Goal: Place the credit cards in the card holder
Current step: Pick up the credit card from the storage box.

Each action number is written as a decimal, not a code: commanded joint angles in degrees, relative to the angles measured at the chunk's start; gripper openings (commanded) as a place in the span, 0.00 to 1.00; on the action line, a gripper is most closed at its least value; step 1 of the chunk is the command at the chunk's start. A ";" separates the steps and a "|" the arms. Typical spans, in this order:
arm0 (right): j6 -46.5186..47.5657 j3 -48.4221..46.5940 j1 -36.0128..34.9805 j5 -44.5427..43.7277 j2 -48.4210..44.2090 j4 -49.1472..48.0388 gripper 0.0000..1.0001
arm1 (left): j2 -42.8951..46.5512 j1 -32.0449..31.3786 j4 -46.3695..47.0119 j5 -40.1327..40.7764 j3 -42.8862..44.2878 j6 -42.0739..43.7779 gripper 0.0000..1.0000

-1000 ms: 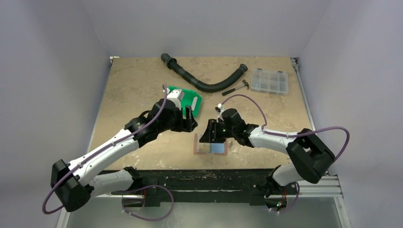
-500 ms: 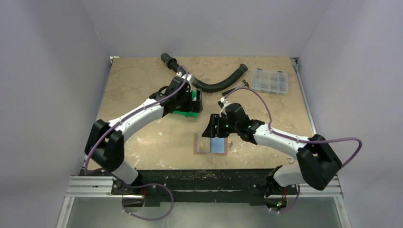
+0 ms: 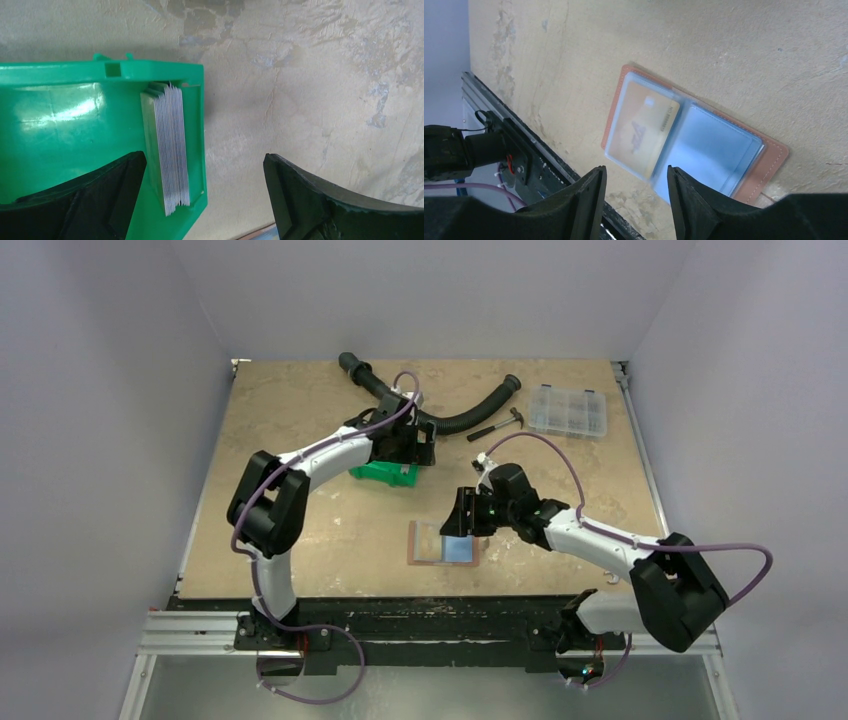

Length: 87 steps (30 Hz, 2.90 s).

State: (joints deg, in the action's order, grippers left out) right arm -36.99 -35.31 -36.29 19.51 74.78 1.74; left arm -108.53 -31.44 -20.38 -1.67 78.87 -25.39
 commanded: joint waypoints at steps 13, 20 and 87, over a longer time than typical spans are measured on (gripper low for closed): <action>1.39 -0.34 0.52 1.76 -0.86 -1.47 0.54 | -3.08 1.82 1.69 -5.44 4.16 -0.17 0.86; 1.14 -0.60 0.59 2.20 0.05 -1.43 0.52 | -0.22 2.06 2.10 -6.36 2.94 -0.55 0.78; -21.20 3.70 5.09 25.18 -9.88 -39.20 0.61 | 26.99 2.53 12.06 -22.89 -6.33 -12.31 0.00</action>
State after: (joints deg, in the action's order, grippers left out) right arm -44.88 -32.80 -31.57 34.20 71.24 -12.01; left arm -84.71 -29.02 -21.61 -5.32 82.87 -27.29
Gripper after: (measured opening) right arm 0.593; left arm 0.061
